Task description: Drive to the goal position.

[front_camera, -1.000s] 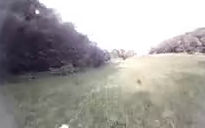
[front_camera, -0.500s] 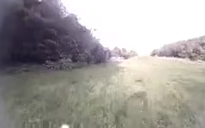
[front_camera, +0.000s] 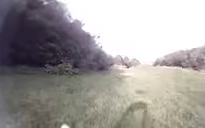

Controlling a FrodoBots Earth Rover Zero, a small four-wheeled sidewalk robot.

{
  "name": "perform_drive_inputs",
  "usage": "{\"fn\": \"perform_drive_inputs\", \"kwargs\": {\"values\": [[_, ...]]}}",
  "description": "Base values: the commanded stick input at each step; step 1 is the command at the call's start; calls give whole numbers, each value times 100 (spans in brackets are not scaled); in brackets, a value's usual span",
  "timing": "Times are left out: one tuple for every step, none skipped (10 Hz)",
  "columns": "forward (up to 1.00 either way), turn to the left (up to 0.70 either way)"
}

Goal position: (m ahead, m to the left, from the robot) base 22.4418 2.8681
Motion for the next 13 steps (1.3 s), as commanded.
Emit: {"fn": "perform_drive_inputs", "kwargs": {"values": [[85, 0], [85, 0], [85, -8], [85, -30], [85, -34], [85, -34], [85, -34], [85, -19], [85, 0], [85, 0], [85, 0], [85, 0], [85, 0]]}}
